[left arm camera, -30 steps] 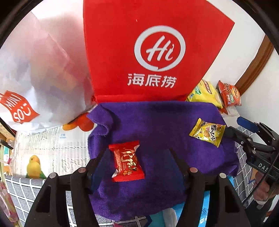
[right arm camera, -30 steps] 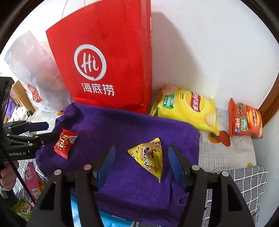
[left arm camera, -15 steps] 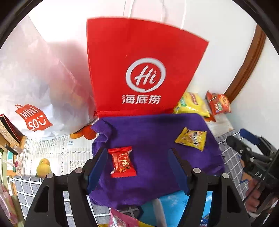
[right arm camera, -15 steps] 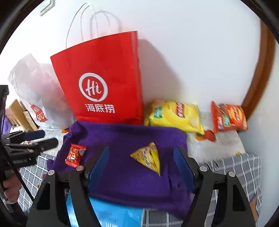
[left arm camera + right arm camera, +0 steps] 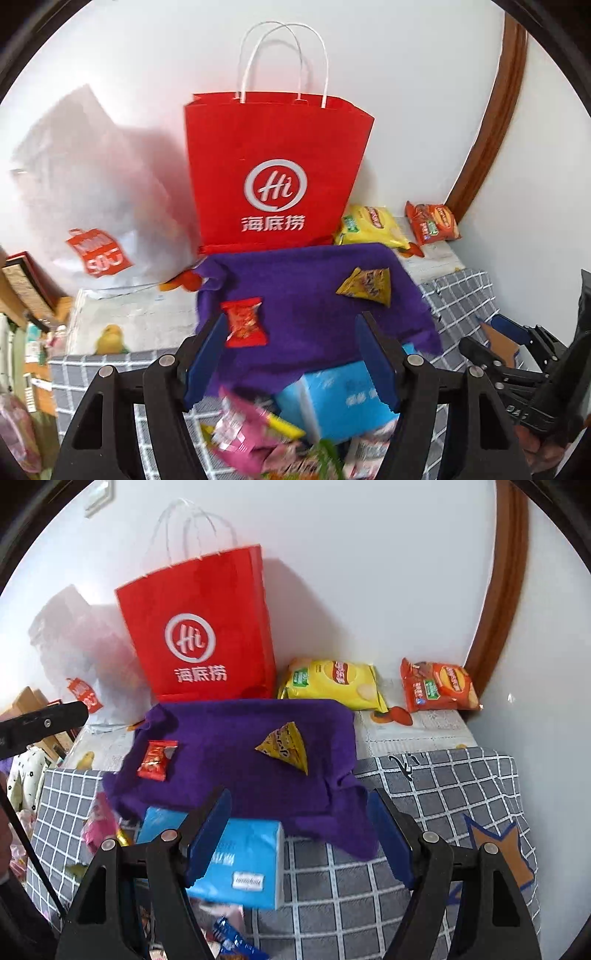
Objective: Organize snacks
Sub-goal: 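Move both tools back toward the snack pile beside the tissue box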
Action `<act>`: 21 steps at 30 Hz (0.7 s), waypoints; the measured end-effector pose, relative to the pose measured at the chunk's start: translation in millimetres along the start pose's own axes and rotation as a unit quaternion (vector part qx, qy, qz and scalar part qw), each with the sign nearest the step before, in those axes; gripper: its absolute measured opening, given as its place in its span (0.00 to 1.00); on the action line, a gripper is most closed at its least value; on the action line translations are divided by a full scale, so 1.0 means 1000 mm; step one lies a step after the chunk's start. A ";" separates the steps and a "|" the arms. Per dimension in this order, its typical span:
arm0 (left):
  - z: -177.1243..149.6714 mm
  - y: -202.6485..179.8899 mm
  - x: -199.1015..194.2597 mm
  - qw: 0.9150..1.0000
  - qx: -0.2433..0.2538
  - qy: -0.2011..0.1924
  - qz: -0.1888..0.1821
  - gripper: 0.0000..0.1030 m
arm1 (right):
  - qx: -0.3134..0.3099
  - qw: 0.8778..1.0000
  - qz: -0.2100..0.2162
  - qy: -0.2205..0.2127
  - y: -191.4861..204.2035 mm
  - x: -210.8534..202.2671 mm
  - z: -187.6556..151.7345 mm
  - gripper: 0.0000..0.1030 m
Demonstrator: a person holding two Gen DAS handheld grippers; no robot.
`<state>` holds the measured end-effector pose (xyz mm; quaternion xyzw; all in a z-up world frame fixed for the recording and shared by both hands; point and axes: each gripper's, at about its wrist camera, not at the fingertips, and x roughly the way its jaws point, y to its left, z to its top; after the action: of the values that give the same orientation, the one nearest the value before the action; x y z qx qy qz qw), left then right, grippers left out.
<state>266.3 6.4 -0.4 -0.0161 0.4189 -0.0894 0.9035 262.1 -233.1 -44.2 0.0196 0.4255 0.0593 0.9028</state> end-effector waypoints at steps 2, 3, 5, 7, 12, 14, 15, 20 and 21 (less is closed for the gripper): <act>-0.010 0.004 -0.011 1.000 -0.003 0.000 0.001 0.68 | 0.008 1.000 0.018 0.000 0.003 -0.008 -0.008 0.74; -0.014 0.006 -0.016 1.000 -0.006 -0.002 0.001 0.68 | 0.009 1.000 0.024 0.000 0.005 -0.012 -0.013 0.74; -0.026 0.009 -0.027 1.000 -0.010 -0.004 0.005 0.68 | 0.006 1.000 0.027 0.000 0.011 -0.020 -0.023 0.72; -0.035 0.011 -0.033 1.000 -0.012 -0.004 0.008 0.68 | 0.004 0.999 0.032 -0.002 0.016 -0.027 -0.032 0.68; -0.067 0.023 -0.044 0.999 -0.035 0.004 0.008 0.68 | 0.007 0.999 0.036 0.006 0.024 -0.036 -0.055 0.68; -0.080 0.027 -0.047 0.999 -0.039 0.006 0.011 0.68 | -0.001 0.999 0.031 0.009 0.027 -0.037 -0.065 0.68; -0.087 0.029 -0.048 0.999 -0.040 0.007 0.015 0.68 | -0.006 0.999 0.031 0.009 0.030 -0.038 -0.072 0.68; -0.119 0.039 -0.046 0.998 -0.051 0.019 0.031 0.68 | -0.021 0.999 0.031 0.021 0.033 -0.027 -0.101 0.65; -0.125 0.042 -0.044 0.998 -0.055 0.022 0.030 0.68 | -0.026 0.999 0.027 0.027 0.034 -0.022 -0.109 0.61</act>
<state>149.7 61.0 -52.3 -0.0507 0.4437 -0.0392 0.8939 161.3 -204.0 -94.3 0.0063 0.4476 0.0955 0.8891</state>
